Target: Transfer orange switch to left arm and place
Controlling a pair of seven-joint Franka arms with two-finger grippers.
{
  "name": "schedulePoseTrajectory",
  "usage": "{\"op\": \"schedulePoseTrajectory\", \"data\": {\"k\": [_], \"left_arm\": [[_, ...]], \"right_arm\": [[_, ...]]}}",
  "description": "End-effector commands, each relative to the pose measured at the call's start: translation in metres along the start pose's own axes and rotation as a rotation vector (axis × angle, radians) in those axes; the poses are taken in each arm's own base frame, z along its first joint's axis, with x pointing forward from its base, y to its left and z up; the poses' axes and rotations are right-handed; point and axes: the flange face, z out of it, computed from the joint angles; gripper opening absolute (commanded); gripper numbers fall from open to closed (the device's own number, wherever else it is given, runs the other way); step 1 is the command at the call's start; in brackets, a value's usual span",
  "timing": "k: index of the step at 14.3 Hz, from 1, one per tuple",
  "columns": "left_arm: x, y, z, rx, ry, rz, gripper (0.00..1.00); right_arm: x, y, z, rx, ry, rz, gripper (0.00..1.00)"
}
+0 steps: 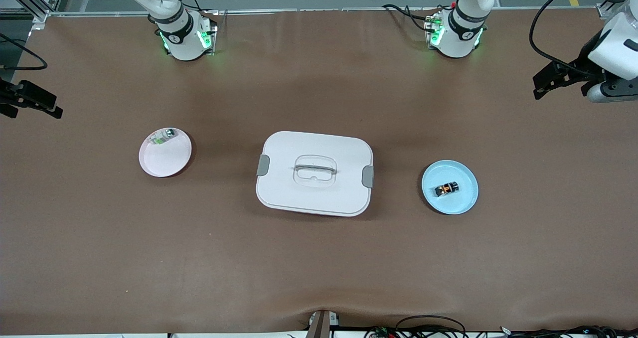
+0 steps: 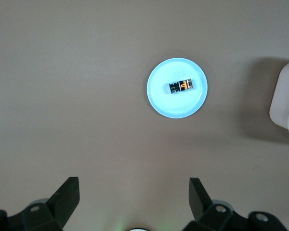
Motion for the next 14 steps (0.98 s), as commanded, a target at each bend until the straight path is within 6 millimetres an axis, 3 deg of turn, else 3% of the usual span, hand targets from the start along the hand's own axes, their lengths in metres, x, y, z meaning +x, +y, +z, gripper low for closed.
{"op": "schedulePoseTrajectory", "data": {"k": [1,14], "left_arm": [[-0.0081,-0.0035,-0.0041,-0.017,-0.018,0.015,1.0],[-0.0054,-0.003,-0.0033,-0.015,-0.027,0.03,1.0]], "right_arm": [[0.0023,0.0012,-0.0049,-0.008,-0.001,-0.002,1.0],[0.0024,0.002,-0.0051,-0.008,0.001,-0.002,1.0]]}}
